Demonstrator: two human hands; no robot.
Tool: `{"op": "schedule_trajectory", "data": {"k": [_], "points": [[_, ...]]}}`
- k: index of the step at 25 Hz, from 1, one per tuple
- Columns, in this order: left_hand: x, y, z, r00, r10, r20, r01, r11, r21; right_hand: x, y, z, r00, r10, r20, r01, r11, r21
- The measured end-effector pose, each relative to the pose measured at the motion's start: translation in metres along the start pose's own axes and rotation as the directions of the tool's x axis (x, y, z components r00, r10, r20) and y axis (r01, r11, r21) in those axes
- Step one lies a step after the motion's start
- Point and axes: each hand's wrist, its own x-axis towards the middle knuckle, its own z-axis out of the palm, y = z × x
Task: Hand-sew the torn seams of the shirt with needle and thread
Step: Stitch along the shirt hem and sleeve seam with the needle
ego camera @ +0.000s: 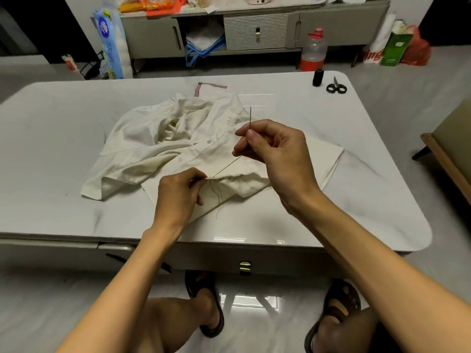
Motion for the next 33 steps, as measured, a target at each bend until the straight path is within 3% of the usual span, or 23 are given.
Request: {"op": "schedule_trajectory", "data": {"k": [2,6,11,16,18,20,22,24,27,33], "points": [[-0.007,0.003,0.001,0.992,-0.121,0.033,0.123,0.991,-0.058,-0.012,-0.023,-0.008,0.999,-0.025,0.020,0.025,1.000,-0.015],[-0.016,0.003,0.002,0.973,-0.229,0.042,0.231,0.972,-0.045,-0.041,-0.064,-0.026,0.995,-0.028,0.093,0.031,0.999,-0.034],[-0.021,0.005,0.007,0.954,-0.296,0.044,0.294,0.955,0.045,-0.078,-0.109,-0.051,0.961,0.144,0.236,-0.158,0.987,0.041],[-0.024,0.002,0.011,0.946,-0.324,0.023,0.321,0.944,0.080,-0.098,-0.128,-0.079,0.819,0.385,0.426,-0.415,0.910,-0.024],[-0.024,0.002,0.013,0.948,-0.318,0.016,0.316,0.945,0.087,-0.099,-0.126,-0.086,0.741,0.453,0.496,-0.479,0.874,-0.083],[-0.024,0.000,0.013,0.953,-0.303,0.005,0.301,0.950,0.078,-0.098,-0.120,-0.088,0.711,0.483,0.512,-0.496,0.860,-0.122],[-0.025,-0.003,0.014,0.966,-0.258,-0.012,0.258,0.964,0.064,-0.092,-0.109,-0.086,0.731,0.470,0.495,-0.485,0.868,-0.108],[-0.028,-0.007,0.015,0.986,-0.168,-0.011,0.169,0.983,0.069,-0.082,-0.087,-0.078,0.797,0.429,0.424,-0.425,0.899,-0.111],[-0.034,-0.012,0.014,1.000,-0.005,0.021,0.003,0.996,0.088,-0.067,-0.040,-0.061,0.906,0.329,0.266,-0.259,0.929,-0.266],[-0.020,-0.037,0.015,0.963,0.267,0.041,-0.270,0.951,0.148,-0.016,0.055,-0.004,0.974,0.137,0.181,-0.026,0.860,-0.509]]}}
